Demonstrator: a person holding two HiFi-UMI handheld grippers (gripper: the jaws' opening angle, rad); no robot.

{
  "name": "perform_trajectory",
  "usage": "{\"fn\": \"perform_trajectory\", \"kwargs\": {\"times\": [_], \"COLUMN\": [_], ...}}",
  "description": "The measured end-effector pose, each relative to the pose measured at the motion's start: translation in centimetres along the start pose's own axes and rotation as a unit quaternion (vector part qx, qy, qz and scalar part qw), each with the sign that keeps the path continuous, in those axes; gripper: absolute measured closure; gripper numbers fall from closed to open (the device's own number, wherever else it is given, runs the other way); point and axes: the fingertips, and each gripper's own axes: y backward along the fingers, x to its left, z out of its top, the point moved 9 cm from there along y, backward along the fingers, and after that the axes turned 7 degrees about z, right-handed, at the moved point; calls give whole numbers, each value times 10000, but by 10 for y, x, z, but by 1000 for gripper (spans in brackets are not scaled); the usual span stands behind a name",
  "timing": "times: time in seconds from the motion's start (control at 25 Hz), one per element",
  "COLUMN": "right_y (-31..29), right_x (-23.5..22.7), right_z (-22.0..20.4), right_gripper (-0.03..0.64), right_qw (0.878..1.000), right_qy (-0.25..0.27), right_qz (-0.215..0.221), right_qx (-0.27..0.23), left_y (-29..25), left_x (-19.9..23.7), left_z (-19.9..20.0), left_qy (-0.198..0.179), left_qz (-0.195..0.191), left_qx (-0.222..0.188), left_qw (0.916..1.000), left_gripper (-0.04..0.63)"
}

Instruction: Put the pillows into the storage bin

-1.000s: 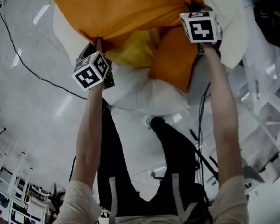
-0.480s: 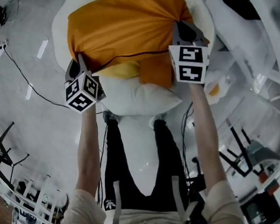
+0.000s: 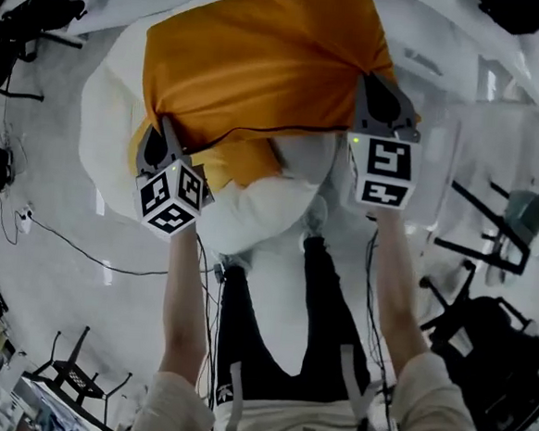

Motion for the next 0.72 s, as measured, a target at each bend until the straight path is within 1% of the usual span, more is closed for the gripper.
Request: {"fn": "perform_trajectory", "kwargs": {"times": [0.12,0.24,0.32,0.4,0.48,0.56,0.64,0.72], "right_y": [27,55,74,95,116,138,163,186], "right_x": [-43,-72,-88,-104,-120,-135,-149,-154], "right_z": [-9,-20,-31,-47,-70,-101,-135,-164], "right_gripper": [606,606,606,606,606,606,606,606], "right_qw": [9989,9960,9926,9875,9802,9694,9543,9364], "right_qy": [-165,-354,-534,-742,-1006,-1301,-1620,-2002], "right_qz": [-434,-819,-1085,-1388,-1702,-2074,-2496,-2854], "right_qx": [-68,-99,-91,-28,65,177,288,409], "left_y": [-4,-6,-8,-13,-19,-26,-33,-39], "left_x": [-50,-89,-115,-145,-178,-218,-264,-307], "left_z": [15,23,27,27,24,20,13,5], "left_qy": [-203,-420,-609,-840,-1130,-1478,-1820,-2153], "left_qz": [-369,-713,-972,-1273,-1578,-1896,-2237,-2547], "left_qx": [-104,-147,-156,-130,-104,-131,-197,-249], "left_qw": [9991,9965,9933,9882,9809,9706,9573,9424], "left_gripper": [578,578,578,578,578,578,578,577]}}
